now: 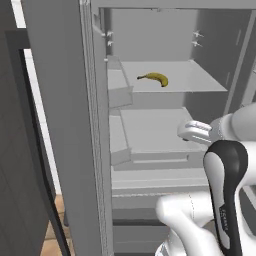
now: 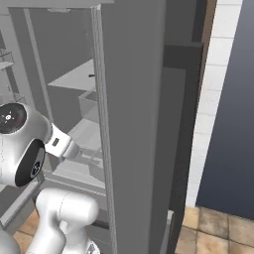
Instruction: Pick the banana and tangerine from the fridge and place them inside the tupperware on the counter.
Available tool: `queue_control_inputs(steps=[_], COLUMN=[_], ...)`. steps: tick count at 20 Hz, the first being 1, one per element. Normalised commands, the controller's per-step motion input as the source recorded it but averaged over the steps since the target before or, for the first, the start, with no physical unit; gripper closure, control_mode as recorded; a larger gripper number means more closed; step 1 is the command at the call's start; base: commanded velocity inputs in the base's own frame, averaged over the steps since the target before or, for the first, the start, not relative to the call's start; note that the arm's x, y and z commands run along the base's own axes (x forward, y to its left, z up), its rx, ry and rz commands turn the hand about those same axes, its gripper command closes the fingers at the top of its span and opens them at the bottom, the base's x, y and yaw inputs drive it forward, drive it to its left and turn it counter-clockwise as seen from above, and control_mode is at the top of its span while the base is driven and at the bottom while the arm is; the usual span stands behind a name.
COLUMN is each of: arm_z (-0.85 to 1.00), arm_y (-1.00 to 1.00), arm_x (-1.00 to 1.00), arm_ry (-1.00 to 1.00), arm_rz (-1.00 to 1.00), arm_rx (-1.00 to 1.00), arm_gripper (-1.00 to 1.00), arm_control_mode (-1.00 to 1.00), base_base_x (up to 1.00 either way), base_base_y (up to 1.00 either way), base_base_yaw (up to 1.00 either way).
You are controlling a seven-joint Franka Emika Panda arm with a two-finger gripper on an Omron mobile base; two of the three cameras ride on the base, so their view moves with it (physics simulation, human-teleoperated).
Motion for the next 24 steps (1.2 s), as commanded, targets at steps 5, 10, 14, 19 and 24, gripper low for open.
queue_control_inputs(steps=[5,10,14,19,24], arm_z=[0.0,0.0,0.0,0.0,0.19], arm_y=[0.0,0.0,0.0,0.0,-0.18], arm_x=[0.0,0.0,0.0,0.33,0.5], arm_ry=[0.0,0.0,0.0,0.17,0.1], arm_rz=[0.0,0.0,0.0,0.0,0.0], arm_rx=[0.0,0.0,0.0,0.0,0.01], arm_gripper=[-1.0,-1.0,-1.0,-1.0,-1.0], arm_control_mode=[1.0,1.0,1.0,-1.0,-1.0], base_base_x=[0.63,0.65,0.66,0.23,0.0], base_base_y=[-0.02,-0.12,-0.11,-0.01,0.0], base_base_yaw=[0.0,-0.01,-0.06,-0.01,0.0])
